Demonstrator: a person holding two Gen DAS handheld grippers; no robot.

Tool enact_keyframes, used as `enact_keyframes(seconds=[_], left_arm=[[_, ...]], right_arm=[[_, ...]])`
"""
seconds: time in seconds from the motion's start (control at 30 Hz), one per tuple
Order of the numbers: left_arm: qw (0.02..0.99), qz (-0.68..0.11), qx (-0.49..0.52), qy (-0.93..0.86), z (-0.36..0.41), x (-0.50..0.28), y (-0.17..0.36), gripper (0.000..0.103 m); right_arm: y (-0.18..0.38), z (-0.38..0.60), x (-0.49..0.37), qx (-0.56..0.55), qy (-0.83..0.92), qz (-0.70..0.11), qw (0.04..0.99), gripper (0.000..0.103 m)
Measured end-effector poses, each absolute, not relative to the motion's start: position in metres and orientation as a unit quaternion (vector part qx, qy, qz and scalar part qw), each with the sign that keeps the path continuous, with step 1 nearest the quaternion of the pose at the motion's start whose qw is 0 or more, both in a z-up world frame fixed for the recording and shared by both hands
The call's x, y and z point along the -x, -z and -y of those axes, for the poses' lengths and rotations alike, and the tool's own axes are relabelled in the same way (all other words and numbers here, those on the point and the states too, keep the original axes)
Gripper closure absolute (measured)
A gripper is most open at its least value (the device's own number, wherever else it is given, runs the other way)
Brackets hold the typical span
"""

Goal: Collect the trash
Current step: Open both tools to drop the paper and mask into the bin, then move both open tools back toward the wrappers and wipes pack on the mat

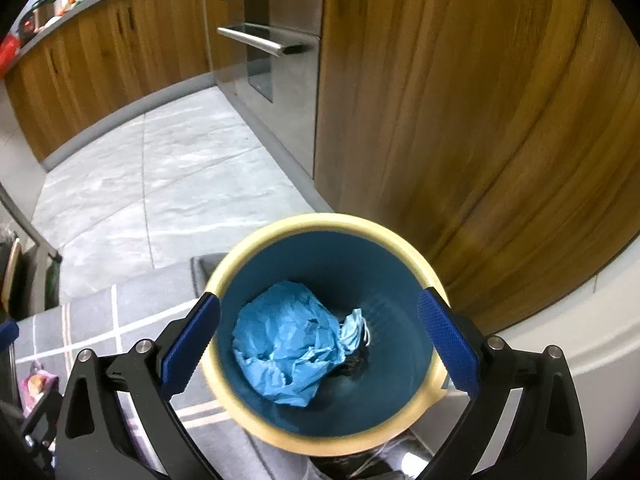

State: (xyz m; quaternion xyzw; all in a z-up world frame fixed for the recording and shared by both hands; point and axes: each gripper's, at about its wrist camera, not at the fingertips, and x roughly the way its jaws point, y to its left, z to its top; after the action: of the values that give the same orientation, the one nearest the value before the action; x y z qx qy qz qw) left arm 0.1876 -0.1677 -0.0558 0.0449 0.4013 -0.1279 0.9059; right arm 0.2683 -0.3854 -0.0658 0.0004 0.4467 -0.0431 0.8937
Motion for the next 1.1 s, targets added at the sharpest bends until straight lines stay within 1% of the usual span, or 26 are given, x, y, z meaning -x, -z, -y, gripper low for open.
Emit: enact_keyframes(seconds=[0.2,0.43,0.53,0.67,0.87,1.1], left_arm=[[0.909,-0.392,-0.058,0.129,0.155,-0.164,0.04,0.006],[0.914,-0.38,-0.072,0.12,0.129,-0.129,0.02,0.006],[0.917,-0.379,-0.067,0.108,0.111,-0.117,0.013,0.006],[0.918,-0.382,-0.055,0.089,0.085,-0.104,0.007,0.006],[0.921,-0.385,-0.032,0.052,0.042,-0.081,0.001,0.006],[0.92,-0.39,-0.021,0.017,0.005,-0.056,0.008,0.006]], right_arm=[[0.043,0.364,-0.248,0.039,0.03,-0.414,0.909,0.005],[0.022,0.357,-0.225,0.005,0.024,-0.397,0.917,0.005],[0.017,0.348,-0.216,0.012,0.022,-0.39,0.92,0.005],[0.018,0.333,-0.208,0.015,0.011,-0.4,0.916,0.005],[0.013,0.307,-0.187,-0.043,-0.019,-0.412,0.91,0.005],[0.007,0.261,-0.166,-0.031,-0.054,-0.408,0.911,0.005]])
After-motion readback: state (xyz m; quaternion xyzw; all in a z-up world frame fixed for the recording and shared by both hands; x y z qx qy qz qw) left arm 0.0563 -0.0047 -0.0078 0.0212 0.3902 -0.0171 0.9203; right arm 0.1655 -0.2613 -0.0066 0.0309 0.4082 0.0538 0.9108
